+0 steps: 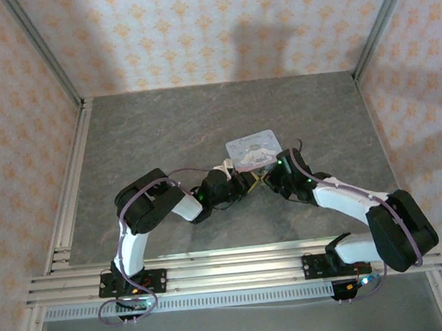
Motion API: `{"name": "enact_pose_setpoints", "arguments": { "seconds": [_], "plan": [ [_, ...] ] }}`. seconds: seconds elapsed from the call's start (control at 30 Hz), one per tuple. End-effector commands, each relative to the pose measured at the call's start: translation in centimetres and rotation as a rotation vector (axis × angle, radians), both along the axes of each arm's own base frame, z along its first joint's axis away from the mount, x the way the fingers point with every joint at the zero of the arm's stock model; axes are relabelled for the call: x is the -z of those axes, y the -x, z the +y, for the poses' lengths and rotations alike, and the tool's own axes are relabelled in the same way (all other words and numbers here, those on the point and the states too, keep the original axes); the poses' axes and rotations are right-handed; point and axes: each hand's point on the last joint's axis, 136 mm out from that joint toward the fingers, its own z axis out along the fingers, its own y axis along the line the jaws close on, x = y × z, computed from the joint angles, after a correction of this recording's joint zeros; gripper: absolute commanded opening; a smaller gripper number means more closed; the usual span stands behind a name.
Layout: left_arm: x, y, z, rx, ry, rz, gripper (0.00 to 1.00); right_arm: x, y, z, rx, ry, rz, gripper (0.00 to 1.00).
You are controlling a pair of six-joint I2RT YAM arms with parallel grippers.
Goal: Unlock the padlock with the key
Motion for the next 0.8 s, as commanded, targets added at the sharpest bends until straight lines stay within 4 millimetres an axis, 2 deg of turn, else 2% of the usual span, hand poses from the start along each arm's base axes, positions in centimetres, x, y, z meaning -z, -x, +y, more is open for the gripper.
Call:
{"name": "enact_pose_setpoints", "arguments": {
  "seconds": [0.0, 0.1, 0.13, 0.43, 0.63, 0.77],
  "plan": [
    [0.0, 0.6, 0.7, 0.025, -0.112, -0.047, 0.22, 0.2, 1.1, -2.7, -0.046, 0.207, 0.035, 0.00],
    [0.4, 0.9, 1.3, 0.043, -0.179, -0.061, 0.22, -0.1, 1.1, -3.5, -0.073, 0.289, 0.048, 0.00],
    [-0.6, 0.9, 1.4, 0.047, -0.184, -0.084, 0.22, -0.1, 1.0, -3.7, -0.079, 0.314, 0.056, 0.00],
    [-2.1, 0.9, 3.5, 0.061, -0.302, -0.146, 0.23, -0.1, -0.6, -5.0, -0.142, 0.525, 0.079, 0.00],
    [-3.2, 1.1, 5.3, 0.045, -0.351, -0.173, 0.24, -0.4, -2.1, -5.0, -0.174, 0.666, 0.082, 0.00],
    [-4.0, 1.0, 6.4, 0.026, -0.379, -0.192, 0.24, -1.0, -3.5, -4.0, -0.108, 0.605, 0.032, 0.00]
  ]
}}
